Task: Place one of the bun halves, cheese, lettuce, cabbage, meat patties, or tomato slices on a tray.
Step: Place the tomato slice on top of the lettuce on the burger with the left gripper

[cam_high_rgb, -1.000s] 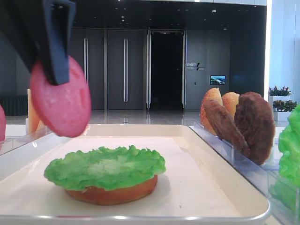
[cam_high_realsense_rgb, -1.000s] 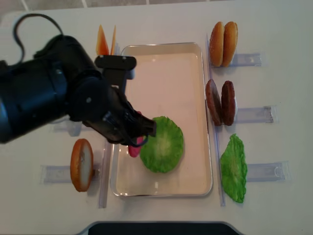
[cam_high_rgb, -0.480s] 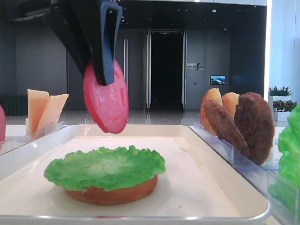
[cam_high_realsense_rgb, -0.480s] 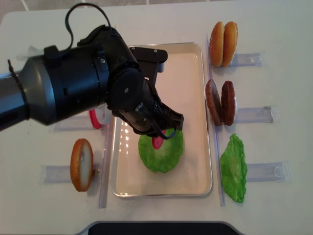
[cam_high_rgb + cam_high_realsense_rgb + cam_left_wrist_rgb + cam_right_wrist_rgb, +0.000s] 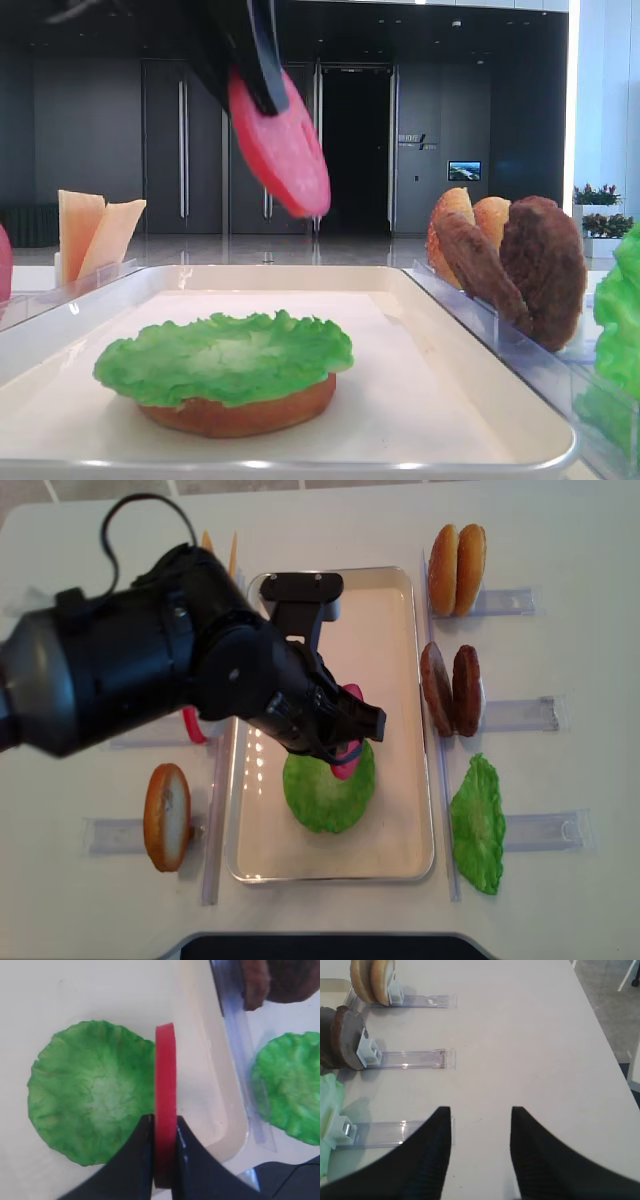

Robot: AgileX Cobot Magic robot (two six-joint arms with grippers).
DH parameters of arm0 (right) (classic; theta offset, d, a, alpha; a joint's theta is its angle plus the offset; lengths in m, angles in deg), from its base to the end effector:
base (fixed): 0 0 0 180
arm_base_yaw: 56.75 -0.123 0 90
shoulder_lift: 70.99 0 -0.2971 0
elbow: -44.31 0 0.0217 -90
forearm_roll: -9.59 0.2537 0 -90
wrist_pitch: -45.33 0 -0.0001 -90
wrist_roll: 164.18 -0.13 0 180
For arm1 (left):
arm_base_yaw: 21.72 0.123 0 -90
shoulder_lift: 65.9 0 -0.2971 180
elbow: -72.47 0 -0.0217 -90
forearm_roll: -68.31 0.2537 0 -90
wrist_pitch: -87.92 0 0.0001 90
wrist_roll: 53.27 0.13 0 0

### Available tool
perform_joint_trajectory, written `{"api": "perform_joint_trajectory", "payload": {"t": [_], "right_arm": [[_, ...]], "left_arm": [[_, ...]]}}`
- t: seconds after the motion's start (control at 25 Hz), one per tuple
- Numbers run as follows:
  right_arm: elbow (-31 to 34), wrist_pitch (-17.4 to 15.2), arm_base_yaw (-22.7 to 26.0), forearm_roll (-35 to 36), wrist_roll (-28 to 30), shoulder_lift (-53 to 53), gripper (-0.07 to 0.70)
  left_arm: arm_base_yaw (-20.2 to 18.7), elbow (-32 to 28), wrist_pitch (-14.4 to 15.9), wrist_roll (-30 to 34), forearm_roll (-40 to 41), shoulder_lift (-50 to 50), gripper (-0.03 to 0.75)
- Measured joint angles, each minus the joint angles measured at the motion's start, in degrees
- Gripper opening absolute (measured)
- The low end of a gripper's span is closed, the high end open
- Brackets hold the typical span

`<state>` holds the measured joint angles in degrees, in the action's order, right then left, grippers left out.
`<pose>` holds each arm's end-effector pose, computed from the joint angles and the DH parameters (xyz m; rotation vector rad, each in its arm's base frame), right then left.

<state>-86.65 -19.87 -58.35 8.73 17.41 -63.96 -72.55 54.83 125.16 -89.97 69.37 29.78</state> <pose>0.0146 -0.0014 0.2514 -0.0575 2.1157 -0.0181 0.2126 -0.2586 0.2249 0.3505 2.6976 -0.4795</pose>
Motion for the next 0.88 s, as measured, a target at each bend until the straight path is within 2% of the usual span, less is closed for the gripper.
{"api": "perform_joint_trajectory", "payload": {"t": [0.12, 0.2, 0.28, 0.4, 0.52, 0.64, 0.76, 0.88], "right_arm": [[0.0, 0.0, 0.0, 0.0, 0.0, 0.0, 0.303], [0.0, 0.0, 0.0, 0.0, 0.0, 0.0, 0.303], [0.0, 0.0, 0.0, 0.0, 0.0, 0.0, 0.303], [0.0, 0.0, 0.0, 0.0, 0.0, 0.0, 0.303], [0.0, 0.0, 0.0, 0.0, 0.0, 0.0, 0.303], [0.0, 0.0, 0.0, 0.0, 0.0, 0.0, 0.303], [0.0, 0.0, 0.0, 0.0, 0.0, 0.0, 0.303], [0.0, 0.0, 0.0, 0.0, 0.0, 0.0, 0.303]], "left_arm": [[2.21, -5.61, -6.01, 1.19, -4.34, -5.93, 0.046], [4.78, -10.24, -9.47, 6.44, -11.02, -9.12, 0.046], [7.49, -14.19, -12.53, 15.43, -22.71, -10.91, 0.046], [10.09, -18.6, -14.51, 34.47, -43.6, -12.1, 0.046], [12.74, -21.5, -14.6, 54.06, -64.92, -12.22, 0.046], [16.02, -24.17, -13.27, 69.5, -80.54, -12.4, 0.046], [20.37, -27.6, -9.72, 78.15, -90.24, -12.4, 0.046], [24.85, -31.09, -5.72, 82.81, -93.48, -12.4, 0.045]]}}
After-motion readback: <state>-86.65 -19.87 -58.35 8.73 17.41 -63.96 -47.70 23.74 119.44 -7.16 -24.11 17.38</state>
